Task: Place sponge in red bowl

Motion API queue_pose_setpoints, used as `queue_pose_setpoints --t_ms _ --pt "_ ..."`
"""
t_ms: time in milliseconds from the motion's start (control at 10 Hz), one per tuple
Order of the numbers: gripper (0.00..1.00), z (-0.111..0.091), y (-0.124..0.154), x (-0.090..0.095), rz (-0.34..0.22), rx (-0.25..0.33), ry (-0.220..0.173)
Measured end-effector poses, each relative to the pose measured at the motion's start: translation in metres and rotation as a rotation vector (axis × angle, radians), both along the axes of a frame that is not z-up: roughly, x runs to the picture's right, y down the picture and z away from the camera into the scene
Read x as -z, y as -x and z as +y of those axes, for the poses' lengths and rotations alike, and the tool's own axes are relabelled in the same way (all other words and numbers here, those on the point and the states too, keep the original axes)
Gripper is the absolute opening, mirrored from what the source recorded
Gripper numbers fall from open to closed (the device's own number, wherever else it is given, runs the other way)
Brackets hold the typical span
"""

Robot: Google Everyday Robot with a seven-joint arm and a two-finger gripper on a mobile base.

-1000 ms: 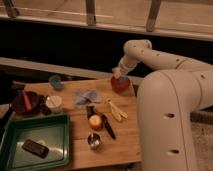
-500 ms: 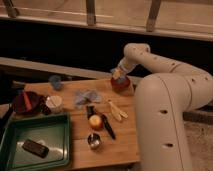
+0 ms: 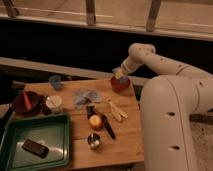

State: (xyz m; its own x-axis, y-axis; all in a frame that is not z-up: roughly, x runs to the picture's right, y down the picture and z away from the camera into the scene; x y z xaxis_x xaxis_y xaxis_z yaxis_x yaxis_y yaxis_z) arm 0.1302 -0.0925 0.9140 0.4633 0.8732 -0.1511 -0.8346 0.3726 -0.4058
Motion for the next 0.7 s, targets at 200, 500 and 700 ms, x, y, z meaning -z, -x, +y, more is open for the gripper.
queue_pose_setpoints --t_ms 200,500,700 --pt "0.80 0.0004 -0.0021 0.0004 0.000 -0.002 0.001" --pt "0.80 0.0002 0.0000 0.0003 -0.002 -0.001 0.001" --pt "0.80 0.0001 0.0001 0.0004 -0.002 -0.001 0.001"
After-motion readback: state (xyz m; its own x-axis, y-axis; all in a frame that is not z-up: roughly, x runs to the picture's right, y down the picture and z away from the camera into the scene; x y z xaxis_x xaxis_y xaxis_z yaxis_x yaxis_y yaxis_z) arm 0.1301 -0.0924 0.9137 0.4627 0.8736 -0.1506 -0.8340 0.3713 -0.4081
